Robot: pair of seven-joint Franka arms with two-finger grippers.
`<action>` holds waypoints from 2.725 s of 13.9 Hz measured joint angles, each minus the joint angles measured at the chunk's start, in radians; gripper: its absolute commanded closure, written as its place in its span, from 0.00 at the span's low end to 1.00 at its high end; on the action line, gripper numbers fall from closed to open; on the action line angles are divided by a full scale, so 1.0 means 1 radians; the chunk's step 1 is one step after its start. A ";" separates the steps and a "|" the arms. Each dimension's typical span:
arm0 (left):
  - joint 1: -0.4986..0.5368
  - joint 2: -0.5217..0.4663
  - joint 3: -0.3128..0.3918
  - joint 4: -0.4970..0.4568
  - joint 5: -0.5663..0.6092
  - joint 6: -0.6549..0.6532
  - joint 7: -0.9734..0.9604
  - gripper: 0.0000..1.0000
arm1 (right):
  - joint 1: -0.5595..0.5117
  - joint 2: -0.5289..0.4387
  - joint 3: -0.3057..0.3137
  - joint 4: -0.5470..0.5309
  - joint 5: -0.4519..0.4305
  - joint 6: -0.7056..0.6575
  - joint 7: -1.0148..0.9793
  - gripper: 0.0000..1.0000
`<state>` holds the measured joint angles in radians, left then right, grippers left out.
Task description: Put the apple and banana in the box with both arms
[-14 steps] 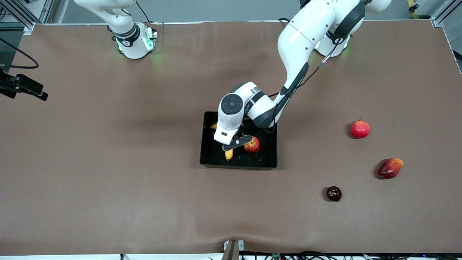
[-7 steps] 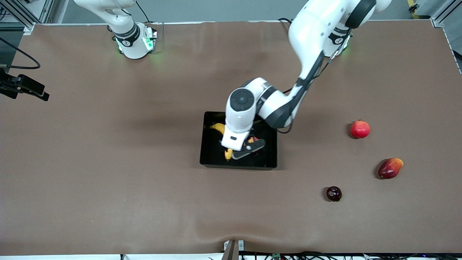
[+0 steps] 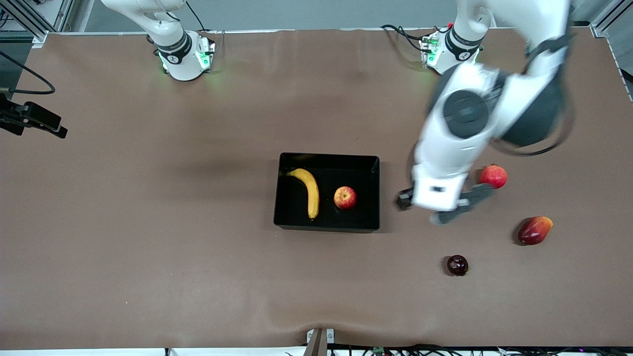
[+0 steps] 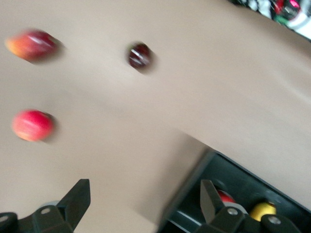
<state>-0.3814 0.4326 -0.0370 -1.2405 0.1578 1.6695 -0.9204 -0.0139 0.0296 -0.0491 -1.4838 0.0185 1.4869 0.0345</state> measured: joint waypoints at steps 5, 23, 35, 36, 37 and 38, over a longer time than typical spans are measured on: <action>0.197 -0.119 0.001 -0.019 0.009 -0.049 0.316 0.00 | 0.000 0.000 -0.001 0.000 0.000 0.010 0.000 0.00; 0.424 -0.487 -0.011 -0.370 -0.078 -0.099 0.794 0.00 | -0.001 0.007 -0.003 0.000 0.000 0.015 0.000 0.00; 0.427 -0.487 -0.087 -0.377 -0.159 -0.153 0.804 0.00 | 0.000 0.007 -0.002 -0.001 0.000 0.014 0.000 0.00; 0.428 -0.487 -0.087 -0.377 -0.158 -0.153 0.804 0.00 | 0.000 0.007 -0.002 -0.001 0.000 0.014 0.000 0.00; 0.430 -0.487 -0.087 -0.377 -0.158 -0.153 0.804 0.00 | 0.000 0.007 -0.002 -0.001 0.000 0.014 0.000 0.00; 0.432 -0.487 -0.087 -0.376 -0.158 -0.153 0.804 0.00 | -0.001 0.007 -0.003 -0.001 0.000 0.014 0.000 0.00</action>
<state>0.0510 -0.0545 -0.1237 -1.6163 -0.0006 1.5169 -0.1167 -0.0145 0.0368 -0.0518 -1.4844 0.0185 1.5010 0.0345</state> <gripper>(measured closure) 0.000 0.000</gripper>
